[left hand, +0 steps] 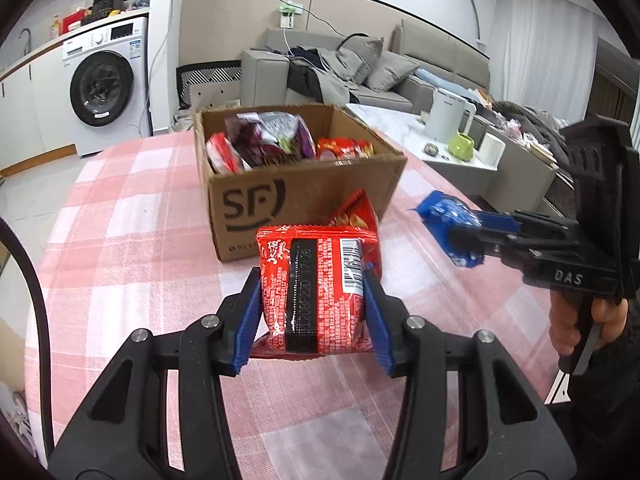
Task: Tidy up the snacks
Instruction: 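Lift both held packs and carry them over the box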
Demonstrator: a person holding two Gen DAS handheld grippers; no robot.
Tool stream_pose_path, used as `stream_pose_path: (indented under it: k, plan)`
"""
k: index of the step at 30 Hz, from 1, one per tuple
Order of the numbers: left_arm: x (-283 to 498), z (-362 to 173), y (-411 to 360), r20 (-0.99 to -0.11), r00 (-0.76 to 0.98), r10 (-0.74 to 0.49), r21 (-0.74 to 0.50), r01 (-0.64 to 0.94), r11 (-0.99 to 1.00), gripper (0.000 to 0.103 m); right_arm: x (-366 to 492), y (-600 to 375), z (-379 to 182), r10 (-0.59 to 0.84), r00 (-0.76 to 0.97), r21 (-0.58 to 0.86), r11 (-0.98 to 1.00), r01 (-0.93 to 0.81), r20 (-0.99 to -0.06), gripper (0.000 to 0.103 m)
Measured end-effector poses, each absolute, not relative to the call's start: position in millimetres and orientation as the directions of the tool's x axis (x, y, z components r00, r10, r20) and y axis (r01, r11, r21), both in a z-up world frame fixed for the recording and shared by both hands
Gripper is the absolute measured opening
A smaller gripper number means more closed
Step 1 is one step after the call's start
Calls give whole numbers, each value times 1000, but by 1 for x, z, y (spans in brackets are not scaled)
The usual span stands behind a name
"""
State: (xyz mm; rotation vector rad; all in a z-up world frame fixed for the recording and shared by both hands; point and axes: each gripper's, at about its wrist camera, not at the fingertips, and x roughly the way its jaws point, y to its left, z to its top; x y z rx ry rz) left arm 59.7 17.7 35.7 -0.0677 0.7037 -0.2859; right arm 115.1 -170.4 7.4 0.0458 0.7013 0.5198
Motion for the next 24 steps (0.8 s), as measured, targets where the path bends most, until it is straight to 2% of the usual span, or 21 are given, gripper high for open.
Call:
stream_pose_path:
  k: [24]
  plan:
    - [107, 83, 27, -556, 801, -224, -143, 173, 974, 45, 149, -164, 46, 502, 708, 281, 865, -416, -496, 45]
